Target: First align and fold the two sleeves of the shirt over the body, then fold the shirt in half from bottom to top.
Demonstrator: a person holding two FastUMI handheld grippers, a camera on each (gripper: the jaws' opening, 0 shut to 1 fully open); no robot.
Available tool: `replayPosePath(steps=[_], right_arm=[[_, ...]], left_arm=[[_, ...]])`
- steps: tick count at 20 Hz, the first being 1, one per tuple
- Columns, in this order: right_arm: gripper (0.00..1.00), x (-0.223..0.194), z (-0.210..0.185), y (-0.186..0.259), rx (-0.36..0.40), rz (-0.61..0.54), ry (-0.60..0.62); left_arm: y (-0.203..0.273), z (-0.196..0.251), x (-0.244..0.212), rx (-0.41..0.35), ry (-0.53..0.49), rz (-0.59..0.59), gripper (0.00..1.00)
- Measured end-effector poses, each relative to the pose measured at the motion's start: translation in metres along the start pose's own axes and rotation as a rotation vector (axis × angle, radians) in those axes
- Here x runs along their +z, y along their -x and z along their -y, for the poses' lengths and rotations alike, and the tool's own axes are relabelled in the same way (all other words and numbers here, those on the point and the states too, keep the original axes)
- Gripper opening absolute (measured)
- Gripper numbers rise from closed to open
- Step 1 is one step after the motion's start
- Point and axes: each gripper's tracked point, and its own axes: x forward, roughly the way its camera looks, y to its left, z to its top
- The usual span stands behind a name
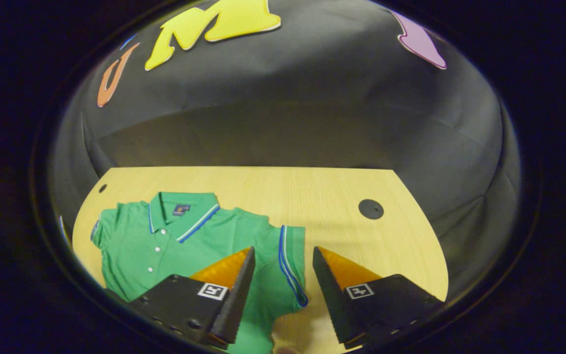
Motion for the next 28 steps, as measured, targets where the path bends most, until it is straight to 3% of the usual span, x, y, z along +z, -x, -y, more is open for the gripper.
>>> replayPosePath(steps=[6, 10, 14, 15, 23, 28], right_arm=[[0.76, -0.044, 0.011, -0.031, 0.028, -0.119, 0.005], [0.70, -0.040, 0.009, -0.036, 0.088, -0.107, 0.003], [0.09, -0.043, -0.002, -0.032, 0.132, -0.105, 0.018], [0.00, -0.041, -0.002, -0.033, 0.130, -0.111, 0.006], [0.00, -0.016, -0.002, -0.005, 0.139, -0.053, -0.091], [0.00, 0.006, -0.029, 0.014, 0.120, -0.017, -0.106]], left_arm=[[-0.006, 0.006, -0.005, -0.002, -0.017, -0.015, 0.99], [-0.012, 0.014, -0.007, -0.008, -0.020, -0.024, 0.99], [-0.014, 0.024, -0.006, -0.030, -0.032, -0.022, 0.99], [-0.015, 0.026, -0.005, -0.035, -0.036, -0.020, 0.99], [-0.018, 0.027, -0.007, -0.050, -0.036, -0.018, 0.99], [-0.015, 0.020, -0.004, -0.051, -0.037, -0.007, 0.99]])
